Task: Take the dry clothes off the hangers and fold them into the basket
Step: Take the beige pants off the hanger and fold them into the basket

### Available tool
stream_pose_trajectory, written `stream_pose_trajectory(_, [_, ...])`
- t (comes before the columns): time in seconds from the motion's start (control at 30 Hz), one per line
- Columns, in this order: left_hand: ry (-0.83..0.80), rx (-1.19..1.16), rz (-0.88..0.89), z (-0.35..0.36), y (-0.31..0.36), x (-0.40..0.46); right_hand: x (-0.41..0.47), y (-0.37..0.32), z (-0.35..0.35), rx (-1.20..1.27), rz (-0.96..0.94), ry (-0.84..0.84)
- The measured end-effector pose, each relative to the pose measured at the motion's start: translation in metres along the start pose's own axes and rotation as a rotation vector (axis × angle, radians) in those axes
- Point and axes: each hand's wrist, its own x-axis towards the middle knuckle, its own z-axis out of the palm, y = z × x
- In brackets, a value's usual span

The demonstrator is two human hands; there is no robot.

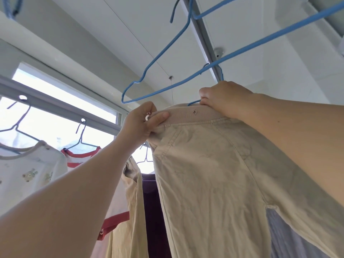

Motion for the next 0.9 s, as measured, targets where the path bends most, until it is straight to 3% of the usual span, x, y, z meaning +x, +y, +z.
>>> stream_pose_trajectory(0.27, [0.032,0.099,-0.087,-0.02,-0.026,-0.024,0.01,-0.002,0.0,0.027,-0.026,0.077])
stream_pose_trajectory(0.5, [-0.016,0.076,-0.088,0.019,-0.001,-0.015,0.02,-0.009,0.017,-0.02,0.056,0.145])
stream_pose_trajectory(0.67, [0.037,-0.058,-0.248,0.036,-0.003,-0.023,0.009,-0.011,0.044,-0.054,0.121,0.102])
stream_pose_trajectory(0.8, [0.044,-0.143,-0.362,0.039,0.002,-0.031,-0.012,-0.016,0.06,-0.077,0.118,0.187])
stream_pose_trajectory(0.9, [0.004,-0.12,-0.391,0.04,0.004,-0.034,-0.034,-0.021,0.078,-0.122,-0.001,0.337])
